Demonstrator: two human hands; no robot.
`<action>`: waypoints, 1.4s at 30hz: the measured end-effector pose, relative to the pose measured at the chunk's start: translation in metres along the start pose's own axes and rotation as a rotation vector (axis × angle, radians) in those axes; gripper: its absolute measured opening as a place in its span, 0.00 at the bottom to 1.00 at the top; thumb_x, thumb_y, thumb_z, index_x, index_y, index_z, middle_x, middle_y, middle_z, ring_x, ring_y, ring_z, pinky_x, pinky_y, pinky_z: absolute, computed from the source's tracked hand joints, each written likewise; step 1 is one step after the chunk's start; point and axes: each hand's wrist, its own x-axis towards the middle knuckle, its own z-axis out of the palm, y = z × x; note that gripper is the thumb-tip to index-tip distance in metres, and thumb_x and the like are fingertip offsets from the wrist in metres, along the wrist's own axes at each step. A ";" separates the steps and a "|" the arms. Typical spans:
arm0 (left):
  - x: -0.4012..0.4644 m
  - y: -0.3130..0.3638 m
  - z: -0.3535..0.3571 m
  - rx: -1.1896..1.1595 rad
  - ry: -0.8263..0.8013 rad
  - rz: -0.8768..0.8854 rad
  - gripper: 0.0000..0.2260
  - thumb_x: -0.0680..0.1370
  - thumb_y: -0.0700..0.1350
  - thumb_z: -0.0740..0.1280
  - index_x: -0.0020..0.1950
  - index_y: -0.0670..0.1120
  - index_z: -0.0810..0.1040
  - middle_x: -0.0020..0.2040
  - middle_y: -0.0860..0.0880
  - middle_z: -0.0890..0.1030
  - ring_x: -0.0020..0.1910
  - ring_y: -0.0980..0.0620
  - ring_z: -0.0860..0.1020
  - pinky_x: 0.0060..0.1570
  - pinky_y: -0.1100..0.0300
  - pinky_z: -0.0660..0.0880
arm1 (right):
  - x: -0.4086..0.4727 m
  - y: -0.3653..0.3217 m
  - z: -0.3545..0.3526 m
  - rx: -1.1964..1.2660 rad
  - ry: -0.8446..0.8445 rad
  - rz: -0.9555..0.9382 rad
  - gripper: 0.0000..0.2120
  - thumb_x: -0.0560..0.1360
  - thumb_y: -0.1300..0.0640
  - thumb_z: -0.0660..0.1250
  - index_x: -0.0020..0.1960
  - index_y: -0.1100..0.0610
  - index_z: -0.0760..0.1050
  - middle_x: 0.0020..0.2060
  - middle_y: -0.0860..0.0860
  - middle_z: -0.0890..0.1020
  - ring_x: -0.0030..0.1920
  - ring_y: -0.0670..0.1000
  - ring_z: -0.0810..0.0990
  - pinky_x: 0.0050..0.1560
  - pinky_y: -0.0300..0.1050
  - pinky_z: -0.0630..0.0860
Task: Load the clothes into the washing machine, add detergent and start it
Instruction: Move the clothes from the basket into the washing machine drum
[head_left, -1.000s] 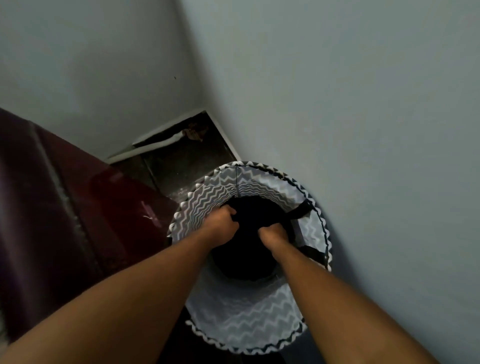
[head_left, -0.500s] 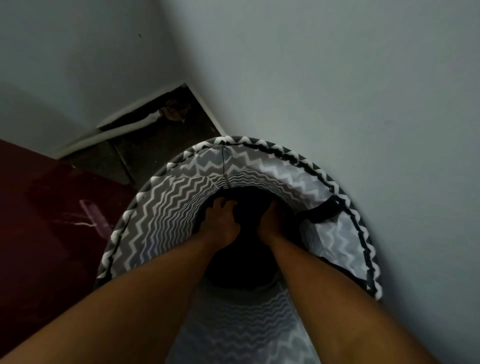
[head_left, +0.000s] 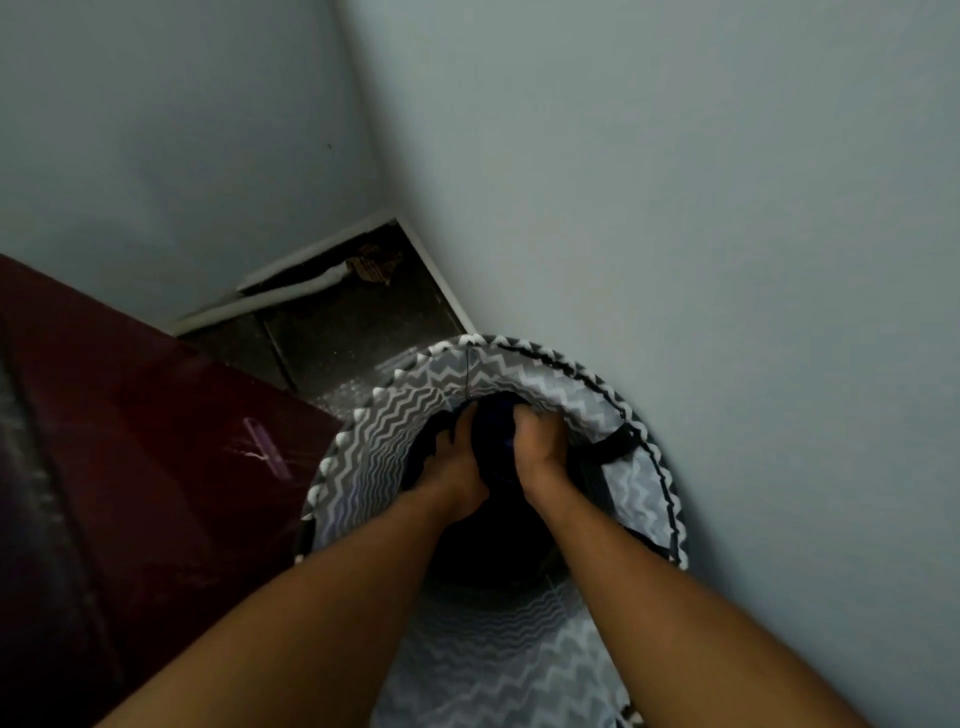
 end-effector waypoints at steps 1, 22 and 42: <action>-0.011 0.007 -0.009 -0.012 0.017 0.041 0.49 0.68 0.59 0.69 0.80 0.59 0.41 0.80 0.42 0.51 0.78 0.38 0.56 0.74 0.41 0.59 | -0.016 -0.017 -0.006 -0.002 0.004 -0.033 0.12 0.72 0.55 0.63 0.40 0.62 0.81 0.37 0.54 0.80 0.43 0.55 0.79 0.46 0.52 0.76; -0.379 0.073 -0.242 -0.556 0.595 0.497 0.11 0.72 0.36 0.67 0.48 0.52 0.74 0.39 0.54 0.81 0.38 0.58 0.80 0.31 0.72 0.69 | -0.361 -0.301 -0.045 0.326 -0.326 -0.700 0.21 0.64 0.54 0.62 0.32 0.75 0.65 0.24 0.64 0.68 0.28 0.58 0.64 0.28 0.60 0.64; -0.523 -0.197 -0.299 -0.376 1.075 -0.095 0.19 0.76 0.38 0.66 0.66 0.40 0.68 0.59 0.38 0.73 0.54 0.38 0.76 0.53 0.48 0.75 | -0.575 -0.262 0.174 -0.291 -0.863 -1.094 0.18 0.75 0.59 0.63 0.28 0.51 0.65 0.23 0.47 0.69 0.26 0.46 0.65 0.29 0.42 0.61</action>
